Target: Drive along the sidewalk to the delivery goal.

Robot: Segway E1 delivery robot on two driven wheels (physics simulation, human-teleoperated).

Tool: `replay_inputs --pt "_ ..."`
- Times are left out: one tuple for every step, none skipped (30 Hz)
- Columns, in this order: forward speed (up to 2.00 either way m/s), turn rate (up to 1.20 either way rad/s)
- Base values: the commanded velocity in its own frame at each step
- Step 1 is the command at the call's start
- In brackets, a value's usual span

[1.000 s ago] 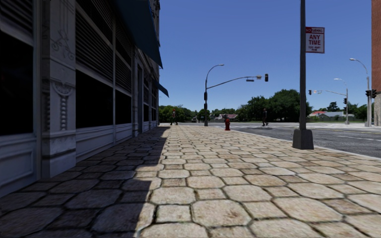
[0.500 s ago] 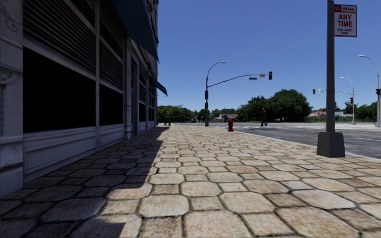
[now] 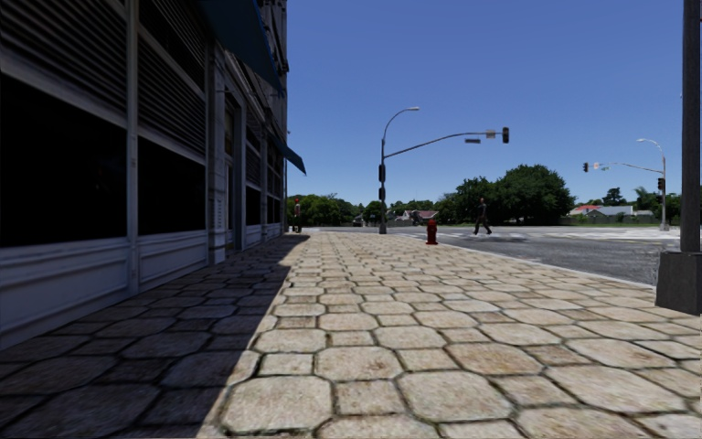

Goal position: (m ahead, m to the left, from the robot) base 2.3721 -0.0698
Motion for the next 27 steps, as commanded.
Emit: replay_inputs --pt "2.0 0.0" --pt "2.0 0.0" --pt "2.0 0.0" --pt "2.0 0.0" --pt "2.0 0.0" --pt "2.0 0.0" --pt "2.0 0.0" --pt "2.0 0.0" --pt "2.0 0.0" --pt "2.0 0.0" --pt "2.0 0.0" --pt "2.0 0.0" --pt "2.0 0.0" --pt "2.0 0.0" --pt "2.0 0.0" --pt "2.0 0.0" --pt "2.0 0.0" --pt "2.0 0.0" --pt "2.0 0.0" --pt "1.86 0.0" --pt "1.68 0.0" --pt "1.68 0.0" --pt "1.35 0.0" --pt "1.2 0.0" --pt "1.1 0.0" --pt "1.1 0.0" --pt "1.0 0.0"
